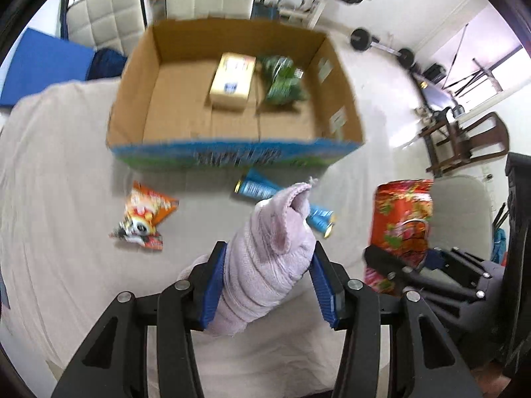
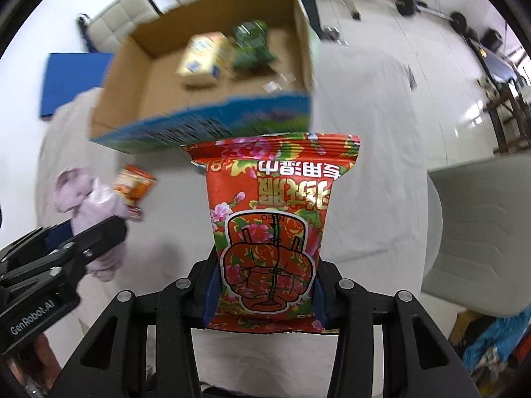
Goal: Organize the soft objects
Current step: 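Carry the cloth and red bag into the box and release both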
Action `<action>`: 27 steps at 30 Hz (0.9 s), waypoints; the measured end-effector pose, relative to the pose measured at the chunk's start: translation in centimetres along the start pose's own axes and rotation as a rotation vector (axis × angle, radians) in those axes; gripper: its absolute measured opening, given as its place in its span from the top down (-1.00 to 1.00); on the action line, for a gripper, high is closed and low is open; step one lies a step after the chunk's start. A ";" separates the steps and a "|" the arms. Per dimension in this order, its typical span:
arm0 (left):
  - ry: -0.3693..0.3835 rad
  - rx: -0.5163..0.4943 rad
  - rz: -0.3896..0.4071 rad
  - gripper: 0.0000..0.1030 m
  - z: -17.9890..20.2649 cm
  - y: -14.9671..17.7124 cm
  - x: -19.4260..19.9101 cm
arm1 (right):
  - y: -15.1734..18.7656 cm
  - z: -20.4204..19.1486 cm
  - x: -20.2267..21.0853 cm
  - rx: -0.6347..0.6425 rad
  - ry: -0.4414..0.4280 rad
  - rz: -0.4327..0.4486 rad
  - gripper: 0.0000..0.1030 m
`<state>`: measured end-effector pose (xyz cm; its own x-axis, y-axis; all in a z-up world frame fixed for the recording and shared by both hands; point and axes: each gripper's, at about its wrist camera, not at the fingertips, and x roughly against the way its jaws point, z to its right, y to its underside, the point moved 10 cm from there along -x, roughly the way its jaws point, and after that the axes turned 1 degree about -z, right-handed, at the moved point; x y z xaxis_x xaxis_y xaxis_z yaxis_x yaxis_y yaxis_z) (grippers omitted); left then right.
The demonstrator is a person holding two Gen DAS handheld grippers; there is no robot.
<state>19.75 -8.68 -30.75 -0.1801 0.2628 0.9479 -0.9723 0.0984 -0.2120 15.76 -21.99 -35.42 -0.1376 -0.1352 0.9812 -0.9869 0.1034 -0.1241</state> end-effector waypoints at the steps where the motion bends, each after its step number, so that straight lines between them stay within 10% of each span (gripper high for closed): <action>1: 0.002 -0.002 0.014 0.11 0.0 -0.5 0.3 | -0.4 -0.7 1.1 0.011 -0.007 0.018 0.09; 15: 0.058 0.037 0.106 0.11 -1.9 -9.6 3.8 | -8.7 -5.7 6.8 0.049 -0.043 0.152 0.09; 27: 0.108 0.193 -0.076 0.11 -7.9 -17.6 -6.3 | -17.1 -3.8 -3.6 -0.035 0.048 0.025 0.09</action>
<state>39.12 -4.52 -34.87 -0.0981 0.3636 0.9264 -0.9948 -0.0604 -0.0817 33.50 -19.55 -36.28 -0.1570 -0.0843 0.9840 -0.9795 0.1408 -0.1442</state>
